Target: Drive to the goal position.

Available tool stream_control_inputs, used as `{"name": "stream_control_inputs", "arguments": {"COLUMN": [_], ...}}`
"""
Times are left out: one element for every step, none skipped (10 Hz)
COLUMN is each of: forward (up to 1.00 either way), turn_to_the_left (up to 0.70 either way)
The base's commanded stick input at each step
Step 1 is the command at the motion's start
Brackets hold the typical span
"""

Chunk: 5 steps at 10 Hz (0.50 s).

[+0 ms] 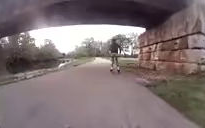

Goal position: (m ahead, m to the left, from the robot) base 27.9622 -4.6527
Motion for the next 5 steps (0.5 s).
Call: {"name": "stream_control_inputs", "arguments": {"forward": [1.00, 1.00, 1.00, 1.00, 1.00], "turn_to_the_left": [0.00, 0.00, 0.00, 0.00, 0.00]}}
